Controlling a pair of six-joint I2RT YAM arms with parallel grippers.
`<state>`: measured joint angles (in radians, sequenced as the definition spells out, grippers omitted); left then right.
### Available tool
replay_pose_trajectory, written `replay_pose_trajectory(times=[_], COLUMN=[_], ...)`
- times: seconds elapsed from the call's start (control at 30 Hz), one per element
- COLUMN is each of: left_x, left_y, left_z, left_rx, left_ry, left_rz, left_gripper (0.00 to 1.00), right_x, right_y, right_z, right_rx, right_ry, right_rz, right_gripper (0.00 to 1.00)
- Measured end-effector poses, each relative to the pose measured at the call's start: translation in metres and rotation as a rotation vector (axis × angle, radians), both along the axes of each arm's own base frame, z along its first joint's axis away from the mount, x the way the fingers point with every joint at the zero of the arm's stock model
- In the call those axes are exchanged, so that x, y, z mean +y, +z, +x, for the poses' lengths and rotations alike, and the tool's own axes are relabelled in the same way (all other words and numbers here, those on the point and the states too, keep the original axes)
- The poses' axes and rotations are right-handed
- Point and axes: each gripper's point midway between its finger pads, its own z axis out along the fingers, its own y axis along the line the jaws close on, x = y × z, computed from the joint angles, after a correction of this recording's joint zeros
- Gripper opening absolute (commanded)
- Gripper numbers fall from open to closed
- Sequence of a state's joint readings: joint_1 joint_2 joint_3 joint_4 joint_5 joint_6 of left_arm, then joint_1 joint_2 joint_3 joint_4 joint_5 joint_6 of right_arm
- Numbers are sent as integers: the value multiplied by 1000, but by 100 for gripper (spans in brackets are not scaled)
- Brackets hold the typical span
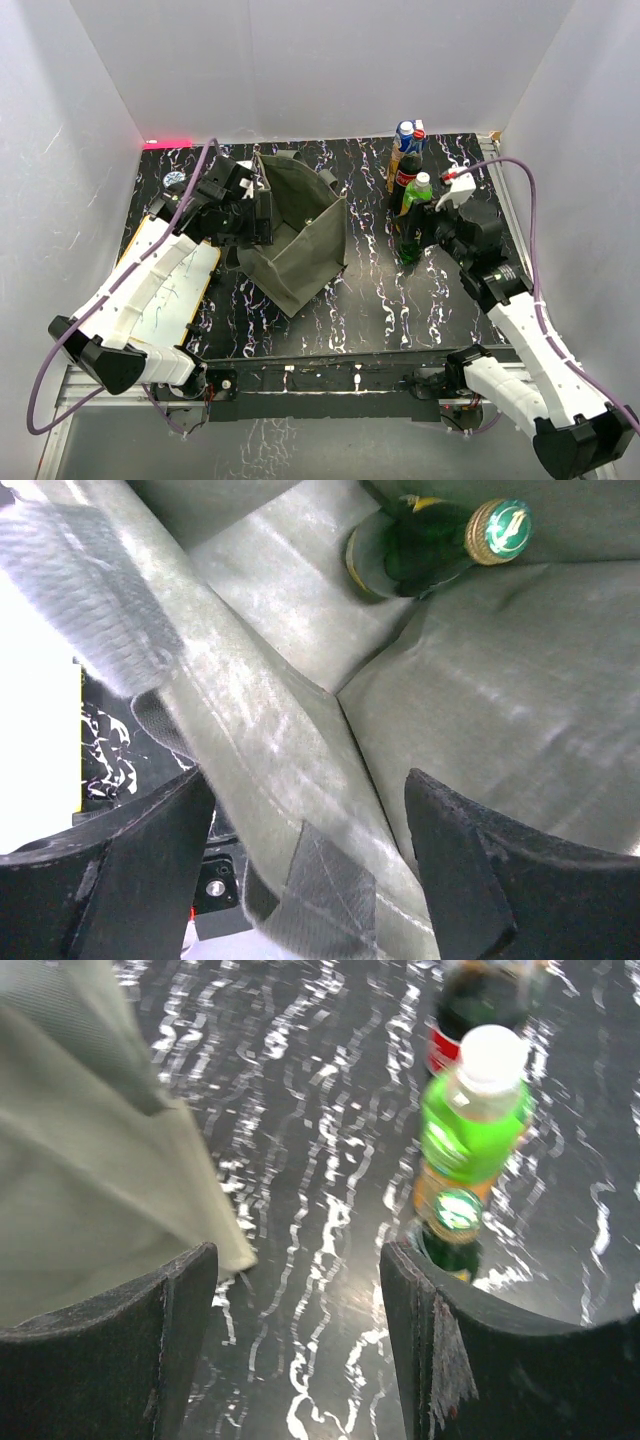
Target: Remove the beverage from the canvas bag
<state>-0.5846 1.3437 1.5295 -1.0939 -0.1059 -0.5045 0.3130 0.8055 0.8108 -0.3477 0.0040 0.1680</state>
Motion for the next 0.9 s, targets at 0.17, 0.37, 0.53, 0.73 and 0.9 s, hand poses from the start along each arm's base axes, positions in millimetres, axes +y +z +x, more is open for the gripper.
replay_pose_trajectory(times=[0.17, 0.37, 0.53, 0.73, 0.9], left_x=[6, 19, 26, 32, 35], left_y=[24, 40, 63, 75, 63], left_z=[0, 0, 7, 23, 39], left_rx=[-45, -84, -158, -218, -216], left_ry=[37, 75, 110, 148, 146], left_rz=[-9, 19, 27, 70, 153], left_gripper=[91, 95, 97, 96, 95], right_x=[38, 84, 141, 230, 271], right_y=[44, 87, 105, 115, 82], right_z=[11, 29, 27, 19, 23], right_rx=[-34, -71, -79, -151, -144], right_ry=[178, 355, 532, 768, 835], right_rz=[75, 147, 140, 19, -113], right_gripper=[70, 69, 66, 63, 60])
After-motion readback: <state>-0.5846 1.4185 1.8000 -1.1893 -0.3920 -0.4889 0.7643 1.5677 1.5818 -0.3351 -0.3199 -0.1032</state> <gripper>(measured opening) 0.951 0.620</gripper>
